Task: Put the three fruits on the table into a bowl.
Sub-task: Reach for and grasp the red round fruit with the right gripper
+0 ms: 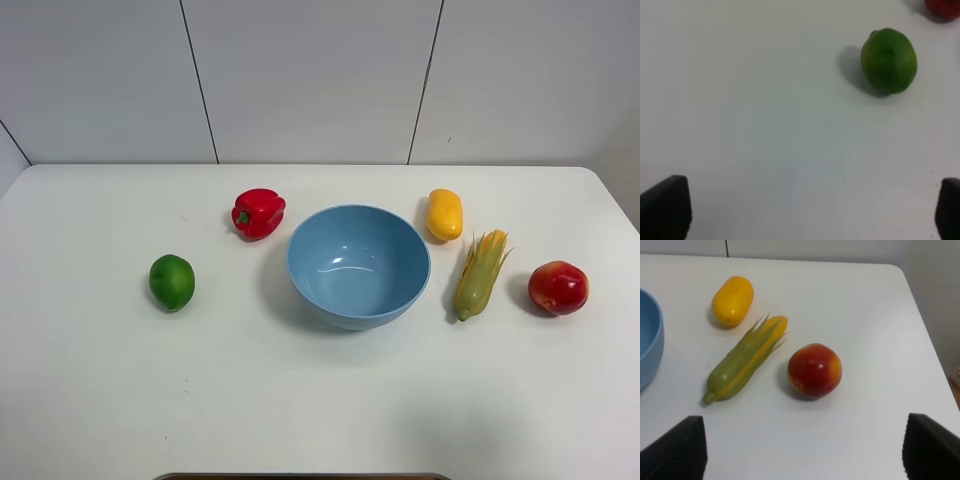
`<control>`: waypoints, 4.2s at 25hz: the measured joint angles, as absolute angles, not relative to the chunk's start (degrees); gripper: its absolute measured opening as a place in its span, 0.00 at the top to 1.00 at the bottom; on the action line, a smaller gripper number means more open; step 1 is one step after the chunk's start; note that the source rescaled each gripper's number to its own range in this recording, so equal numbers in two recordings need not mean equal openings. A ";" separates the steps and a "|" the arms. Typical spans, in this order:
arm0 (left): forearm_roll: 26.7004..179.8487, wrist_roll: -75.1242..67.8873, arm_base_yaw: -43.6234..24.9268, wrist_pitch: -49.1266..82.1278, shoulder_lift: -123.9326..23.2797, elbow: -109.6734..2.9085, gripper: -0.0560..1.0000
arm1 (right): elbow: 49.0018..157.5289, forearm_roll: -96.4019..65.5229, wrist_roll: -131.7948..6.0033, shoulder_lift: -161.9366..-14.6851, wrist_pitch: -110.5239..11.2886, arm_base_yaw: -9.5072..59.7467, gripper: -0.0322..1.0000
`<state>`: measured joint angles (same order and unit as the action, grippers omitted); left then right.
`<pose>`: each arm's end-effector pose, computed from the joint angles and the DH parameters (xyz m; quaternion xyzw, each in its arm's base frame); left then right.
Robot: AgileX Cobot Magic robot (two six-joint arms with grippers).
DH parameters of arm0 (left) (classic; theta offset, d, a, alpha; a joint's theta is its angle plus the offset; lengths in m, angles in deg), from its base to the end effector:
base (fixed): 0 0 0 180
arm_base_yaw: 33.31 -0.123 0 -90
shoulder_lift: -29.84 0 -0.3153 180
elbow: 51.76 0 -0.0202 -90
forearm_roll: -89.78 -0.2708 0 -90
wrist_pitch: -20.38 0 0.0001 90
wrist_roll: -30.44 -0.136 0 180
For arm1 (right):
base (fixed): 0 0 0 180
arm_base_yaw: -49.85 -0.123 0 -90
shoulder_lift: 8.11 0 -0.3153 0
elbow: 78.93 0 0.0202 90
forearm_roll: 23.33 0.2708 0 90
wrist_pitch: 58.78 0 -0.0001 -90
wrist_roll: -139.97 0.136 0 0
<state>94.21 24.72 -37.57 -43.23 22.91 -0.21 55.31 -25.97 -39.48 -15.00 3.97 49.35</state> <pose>0.0229 -0.0077 0.2478 0.0129 0.8743 0.0036 0.4853 0.0128 -0.0055 0.2828 0.0024 0.8450 -0.0181 0.5344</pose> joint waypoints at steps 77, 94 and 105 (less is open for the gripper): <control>94.21 24.72 -37.57 -43.23 22.91 -0.21 0.00 | 87.27 -16.10 -45.92 -124.11 -8.88 62.55 0.28; 94.21 24.72 -37.57 -43.23 22.91 -0.21 0.00 | 87.27 -15.78 -46.14 -130.05 -13.55 62.55 0.28; 94.21 24.72 -37.57 -43.23 22.91 -0.21 0.00 | 87.27 -15.64 -46.20 -130.05 -14.83 62.55 0.28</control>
<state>94.21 24.72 -37.57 -43.23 22.91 -0.21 87.27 -15.64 -46.20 -130.05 -14.83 62.55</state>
